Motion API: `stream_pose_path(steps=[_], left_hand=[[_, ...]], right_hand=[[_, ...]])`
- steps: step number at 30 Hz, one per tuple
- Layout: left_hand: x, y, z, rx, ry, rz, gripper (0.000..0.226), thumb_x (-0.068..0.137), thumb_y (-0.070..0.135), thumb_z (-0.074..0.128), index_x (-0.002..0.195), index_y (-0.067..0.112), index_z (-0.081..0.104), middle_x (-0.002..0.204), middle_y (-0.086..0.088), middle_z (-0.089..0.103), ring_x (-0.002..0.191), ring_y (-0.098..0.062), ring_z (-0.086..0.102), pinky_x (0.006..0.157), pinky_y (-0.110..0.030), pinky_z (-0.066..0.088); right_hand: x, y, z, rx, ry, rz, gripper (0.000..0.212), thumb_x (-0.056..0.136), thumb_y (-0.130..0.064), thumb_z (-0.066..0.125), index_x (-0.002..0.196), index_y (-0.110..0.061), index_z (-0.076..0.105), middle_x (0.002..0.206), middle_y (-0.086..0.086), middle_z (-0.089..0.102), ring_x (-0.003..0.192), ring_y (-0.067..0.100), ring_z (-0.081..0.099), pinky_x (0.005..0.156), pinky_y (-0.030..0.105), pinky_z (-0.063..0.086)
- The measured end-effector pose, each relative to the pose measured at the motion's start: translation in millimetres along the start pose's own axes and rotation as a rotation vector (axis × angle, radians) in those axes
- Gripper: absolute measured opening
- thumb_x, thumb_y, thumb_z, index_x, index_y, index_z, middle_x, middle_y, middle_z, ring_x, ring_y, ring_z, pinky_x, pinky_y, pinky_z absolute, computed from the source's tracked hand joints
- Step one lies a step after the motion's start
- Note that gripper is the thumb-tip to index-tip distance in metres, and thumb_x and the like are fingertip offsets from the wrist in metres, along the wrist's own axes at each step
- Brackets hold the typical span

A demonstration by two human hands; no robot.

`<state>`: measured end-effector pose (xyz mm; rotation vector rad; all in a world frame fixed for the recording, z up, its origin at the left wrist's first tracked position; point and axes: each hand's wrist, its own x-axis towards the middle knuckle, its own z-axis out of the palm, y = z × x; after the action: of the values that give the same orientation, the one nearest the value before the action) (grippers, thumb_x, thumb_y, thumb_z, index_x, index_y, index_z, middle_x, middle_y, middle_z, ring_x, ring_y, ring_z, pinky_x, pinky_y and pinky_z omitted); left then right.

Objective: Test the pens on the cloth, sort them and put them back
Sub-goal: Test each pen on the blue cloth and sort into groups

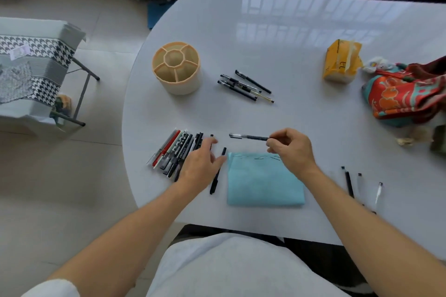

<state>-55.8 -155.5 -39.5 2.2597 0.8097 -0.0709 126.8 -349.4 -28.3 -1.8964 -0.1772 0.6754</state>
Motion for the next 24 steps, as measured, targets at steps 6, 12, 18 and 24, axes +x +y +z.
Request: stream_pose_path(steps=[6,12,18,24], left_hand=[[-6,36,20,0.012,-0.416,0.178,0.032,0.099,0.043,0.054,0.13,0.034,0.056,0.092,0.012,0.07,0.061,0.0,0.063,0.072,-0.031,0.057],[-17,49,37,0.214,-0.427,0.211,0.026,0.102,0.044,0.047,0.113,0.027,0.064,0.071,0.012,0.065,0.064,-0.001,0.062,0.066,-0.033,0.054],[-27,58,43,0.122,-0.551,0.192,0.017,0.104,0.039,0.047,0.099,0.03,0.06,0.076,0.01,0.069,0.058,-0.004,0.062,0.059,-0.027,0.054],[-32,71,49,0.162,-0.479,0.329,0.02,0.103,0.032,0.049,0.099,0.019,0.064,0.079,0.007,0.065,0.073,-0.015,0.059,0.069,-0.037,0.05]], right_hand=[[-72,25,-28,0.196,-0.016,0.108,0.017,0.082,0.005,0.077,0.081,-0.012,0.075,0.074,0.013,0.074,0.066,0.025,0.072,0.065,0.024,0.059],[-98,43,-39,0.289,-0.006,0.127,0.008,0.078,-0.005,0.076,0.081,-0.013,0.074,0.074,0.009,0.071,0.066,0.023,0.067,0.068,0.028,0.06],[-97,54,-44,0.451,-0.097,0.191,0.01,0.081,-0.019,0.072,0.089,-0.017,0.078,0.082,0.013,0.071,0.074,0.025,0.066,0.075,0.034,0.059],[-94,49,-30,0.372,-0.157,0.176,0.016,0.098,-0.01,0.064,0.088,-0.006,0.076,0.08,0.019,0.073,0.069,0.027,0.067,0.069,0.035,0.06]])
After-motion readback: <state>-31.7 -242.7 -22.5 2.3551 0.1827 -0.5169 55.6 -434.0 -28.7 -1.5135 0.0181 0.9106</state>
